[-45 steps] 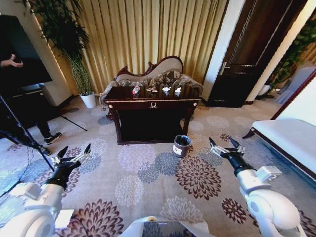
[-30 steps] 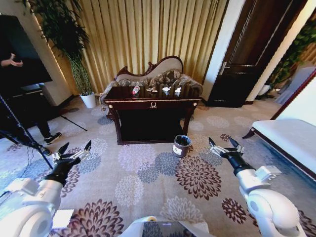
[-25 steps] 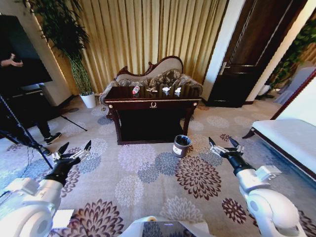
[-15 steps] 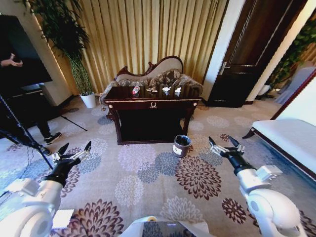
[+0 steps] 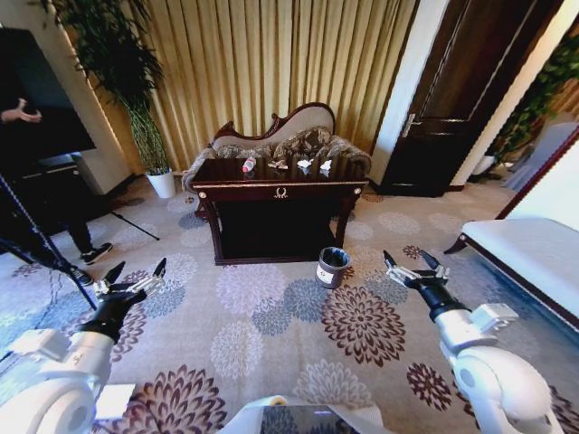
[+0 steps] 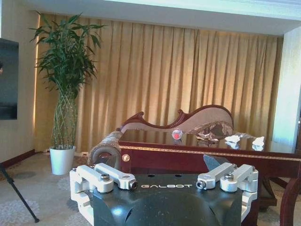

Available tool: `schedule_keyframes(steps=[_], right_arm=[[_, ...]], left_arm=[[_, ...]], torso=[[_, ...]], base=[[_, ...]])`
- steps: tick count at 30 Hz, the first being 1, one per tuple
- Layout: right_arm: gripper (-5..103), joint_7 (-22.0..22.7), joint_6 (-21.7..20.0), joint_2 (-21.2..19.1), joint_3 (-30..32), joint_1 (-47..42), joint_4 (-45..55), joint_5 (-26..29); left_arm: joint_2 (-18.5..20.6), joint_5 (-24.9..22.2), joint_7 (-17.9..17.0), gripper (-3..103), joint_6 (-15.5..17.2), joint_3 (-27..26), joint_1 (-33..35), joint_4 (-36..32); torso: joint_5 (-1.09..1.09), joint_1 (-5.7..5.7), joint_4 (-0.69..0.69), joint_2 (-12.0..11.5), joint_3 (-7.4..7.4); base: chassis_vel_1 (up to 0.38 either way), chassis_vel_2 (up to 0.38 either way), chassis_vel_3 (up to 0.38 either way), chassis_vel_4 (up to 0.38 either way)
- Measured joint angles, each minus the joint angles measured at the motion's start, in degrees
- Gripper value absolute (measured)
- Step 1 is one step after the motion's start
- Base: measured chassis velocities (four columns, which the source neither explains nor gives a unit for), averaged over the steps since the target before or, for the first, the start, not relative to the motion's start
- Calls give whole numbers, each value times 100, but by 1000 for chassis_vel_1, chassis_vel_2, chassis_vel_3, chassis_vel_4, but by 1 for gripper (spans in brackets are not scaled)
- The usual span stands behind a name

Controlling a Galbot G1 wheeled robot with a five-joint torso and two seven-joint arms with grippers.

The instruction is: Move to the front of the table and place the trash on the table into the trash bin.

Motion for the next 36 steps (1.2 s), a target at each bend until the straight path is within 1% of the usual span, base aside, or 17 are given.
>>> schedule_keyframes(steps=[7, 12, 15, 19, 20, 23, 26, 31, 33, 36], right_arm=[[100, 0, 6, -1, 4, -12, 0, -1], [100, -2, 12, 0, 3, -9, 1, -1], [100, -3, 15, 6, 0, -8, 1, -2], [100, -6, 20, 11, -1, -11, 7, -2], [100, -7, 21, 12, -1, -13, 12, -2], [100, -8, 22, 13, -1, -16, 13, -1], [100, -10, 24, 14, 0, -22, 28, -2], [100, -12, 26, 19, -5, -20, 35, -1], [100, -14, 26, 23, -11, -19, 42, -1], [100, -14, 26, 27, -17, -19, 45, -2]], left_arm=[[-16, 14, 20, 100, -8, 6, 3, 0], [-31, 22, 29, 100, -15, 2, 17, 0], [-39, 23, 49, 100, -26, -20, 35, 0], [-49, 25, 62, 100, -39, -39, 47, 1], [-53, 26, 65, 100, -42, -42, 48, 1], [-55, 27, 70, 100, -44, -43, 49, 0], [-59, 27, 76, 100, -53, -48, 51, 0], [-87, 28, 101, 100, -109, -67, 82, 0], [-100, 32, 115, 100, -135, -76, 105, 0], [-110, 33, 128, 100, -146, -86, 121, 0]], torso=[[0, 0, 1, 0, 0], [1, 1, 2, -1, 1], [3, 4, 0, -2, 2], [-4, 3, 0, -1, 1], [-2, 3, 3, -2, 1], [3, 3, 2, -2, 2], [-2, 2, -1, -1, 0], [2, 1, 0, -1, 0], [-1, -1, 2, 0, 0], [1, 0, 2, -1, 1]], base=[[-161, 132, 138, -123], [-231, 234, 217, -215], [-254, 215, 250, -262], [-241, 242, 236, -248], [-163, 246, 178, -251], [-180, 259, 172, -237], [-221, 208, 200, -218], [-208, 211, 221, -197], [-239, 233, 263, -215], [-237, 222, 245, -221]])
